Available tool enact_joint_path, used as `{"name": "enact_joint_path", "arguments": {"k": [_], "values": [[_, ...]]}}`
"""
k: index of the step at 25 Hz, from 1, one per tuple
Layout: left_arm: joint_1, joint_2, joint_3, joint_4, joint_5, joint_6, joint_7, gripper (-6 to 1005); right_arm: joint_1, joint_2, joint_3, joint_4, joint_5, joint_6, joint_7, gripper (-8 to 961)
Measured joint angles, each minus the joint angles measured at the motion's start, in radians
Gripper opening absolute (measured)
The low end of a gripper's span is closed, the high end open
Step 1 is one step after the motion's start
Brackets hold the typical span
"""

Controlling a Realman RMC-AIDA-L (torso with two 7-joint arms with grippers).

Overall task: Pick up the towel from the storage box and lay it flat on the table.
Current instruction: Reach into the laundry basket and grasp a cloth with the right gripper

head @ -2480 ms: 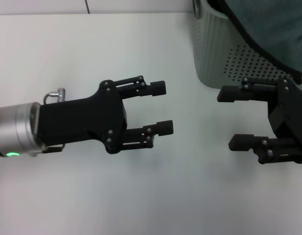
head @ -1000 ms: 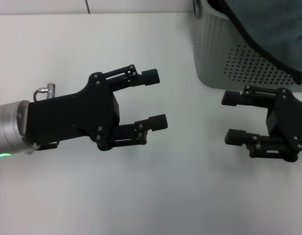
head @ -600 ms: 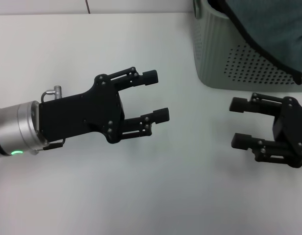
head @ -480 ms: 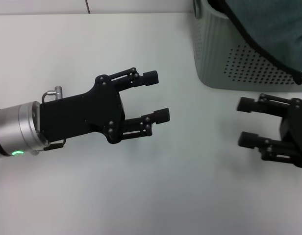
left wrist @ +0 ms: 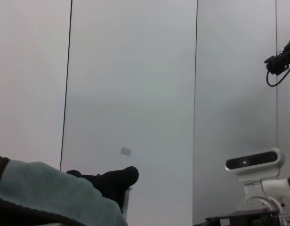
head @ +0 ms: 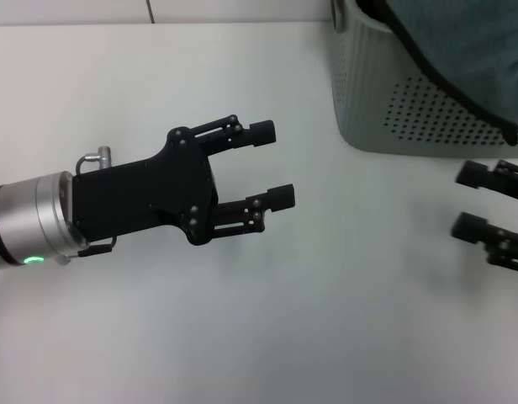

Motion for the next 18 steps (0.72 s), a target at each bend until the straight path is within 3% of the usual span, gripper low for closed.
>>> {"name": "enact_joint_path", "arguments": {"k": [9, 18], "values": [[0.001, 0.0, 0.002, -0.005, 0.004, 0.004, -0.018, 745, 0.108, 0.019, -0.028, 0.011, -0.061, 0.005, -0.006, 695], [0.008, 0.0, 0.002, -0.015, 0.005, 0.005, -0.018, 745, 0.141, 0.02, -0.034, 0.012, -0.072, 0.009, -0.004, 695]]}}
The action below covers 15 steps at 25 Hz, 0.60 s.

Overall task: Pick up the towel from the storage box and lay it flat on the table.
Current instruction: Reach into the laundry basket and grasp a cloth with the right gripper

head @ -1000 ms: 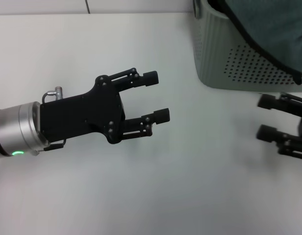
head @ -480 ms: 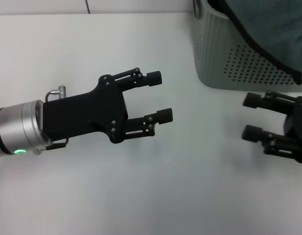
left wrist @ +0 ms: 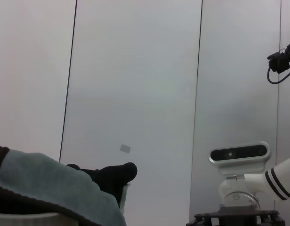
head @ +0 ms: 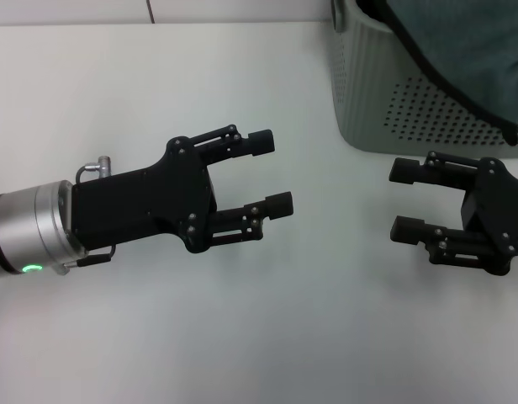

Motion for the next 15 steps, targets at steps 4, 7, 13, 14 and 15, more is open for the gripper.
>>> {"name": "enact_joint_path", "arguments": {"k": [4, 7, 13, 14, 15], "values": [[0.0, 0.0, 0.0, 0.0, -0.001, 0.0, 0.001, 744, 0.001, 0.0, 0.0, 0.0, 0.0, 0.001, -0.001, 694], [-0.001, 0.0, -0.001, 0.0, -0.002, 0.0, 0.001, 744, 0.001, 0.0, 0.0, 0.0, 0.0, 0.003, -0.002, 694], [-0.002, 0.0, 0.0, 0.0, -0.002, 0.0, 0.0, 744, 0.002, 0.0, 0.0, -0.001, 0.0, 0.005, -0.002, 694], [-0.002, 0.0, 0.0, 0.0, -0.002, 0.0, 0.0, 744, 0.002, 0.0, 0.0, -0.001, 0.0, 0.005, -0.002, 694], [-0.001, 0.0, 0.0, 0.0, -0.002, 0.0, 0.0, 744, 0.002, 0.0, 0.0, -0.001, 0.0, 0.005, -0.002, 694]]}}
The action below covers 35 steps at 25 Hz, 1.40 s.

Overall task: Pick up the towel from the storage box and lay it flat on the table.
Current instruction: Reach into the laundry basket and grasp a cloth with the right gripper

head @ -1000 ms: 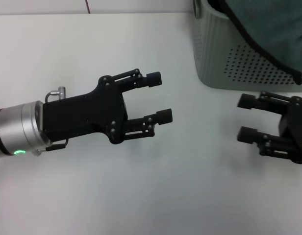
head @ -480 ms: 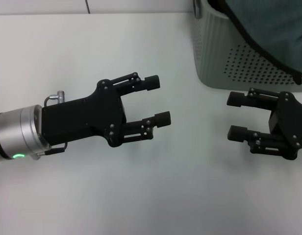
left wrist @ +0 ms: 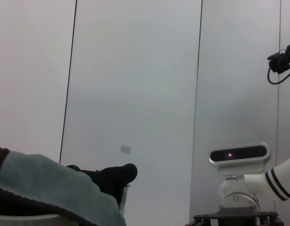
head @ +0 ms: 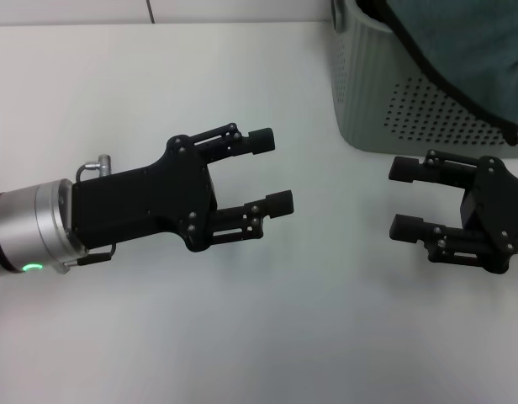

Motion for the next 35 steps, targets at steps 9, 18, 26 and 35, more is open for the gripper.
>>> {"name": "enact_joint_path", "arguments": {"k": [9, 18, 26, 35], "values": [[0.006, 0.0, 0.0, 0.0, 0.001, -0.002, 0.0, 744, 0.003, 0.001, 0.0, 0.0, 0.002, 0.002, 0.0, 694], [0.016, 0.002, -0.002, -0.001, 0.003, -0.002, 0.001, 743, 0.017, 0.003, 0.0, -0.005, 0.005, -0.025, 0.003, 693], [0.029, 0.001, -0.003, -0.048, 0.026, -0.099, 0.019, 743, 0.026, 0.0, 0.011, -0.04, 0.057, -0.187, 0.006, 693], [0.056, 0.006, -0.007, 0.072, -0.041, 0.1, 0.024, 743, 0.002, 0.003, -0.006, 0.007, 0.001, -0.024, -0.002, 692]]}}
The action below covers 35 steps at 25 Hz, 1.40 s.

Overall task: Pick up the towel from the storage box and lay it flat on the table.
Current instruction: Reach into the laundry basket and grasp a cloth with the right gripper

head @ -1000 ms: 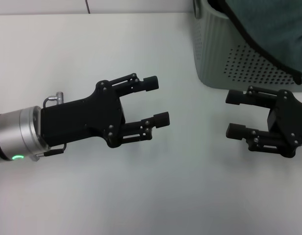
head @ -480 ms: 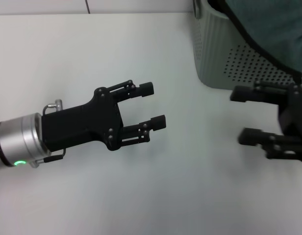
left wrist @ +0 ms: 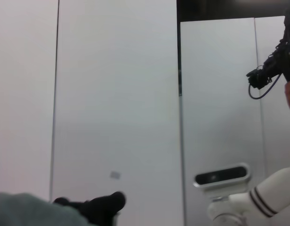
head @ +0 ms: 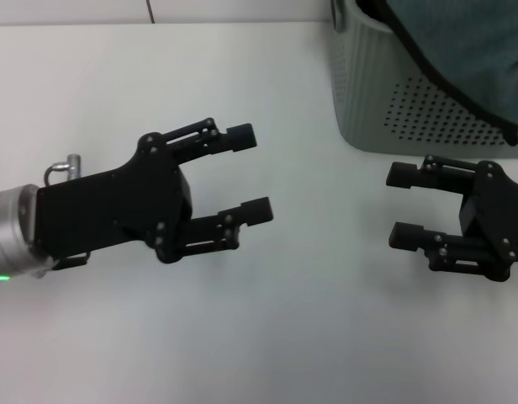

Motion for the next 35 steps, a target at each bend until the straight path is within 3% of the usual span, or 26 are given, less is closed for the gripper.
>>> {"name": "enact_joint_path", "arguments": {"k": [5, 13, 22, 28, 32, 35], "values": [[0.006, 0.002, -0.004, -0.056, 0.016, -0.077, 0.019, 743, 0.005, 0.001, -0.001, 0.001, 0.006, -0.022, 0.0, 692], [-0.007, -0.005, 0.006, -0.07, 0.014, -0.087, 0.029, 742, -0.026, -0.006, 0.003, 0.004, 0.004, 0.008, 0.001, 692], [-0.033, -0.006, 0.001, -0.071, 0.012, -0.091, 0.024, 742, -0.133, -0.039, 0.048, 0.008, 0.005, 0.011, 0.024, 691], [-0.039, -0.006, 0.001, -0.071, 0.011, -0.101, 0.025, 742, -0.195, -0.051, 0.135, 0.011, 0.0, 0.055, 0.034, 691], [-0.046, -0.006, 0.001, -0.073, 0.011, -0.114, 0.017, 742, -0.221, -0.072, 0.208, 0.013, 0.001, 0.07, 0.037, 691], [-0.049, -0.007, 0.001, -0.076, 0.011, -0.115, 0.016, 742, -0.241, -0.073, 0.279, 0.015, -0.002, 0.084, 0.03, 681]]}}
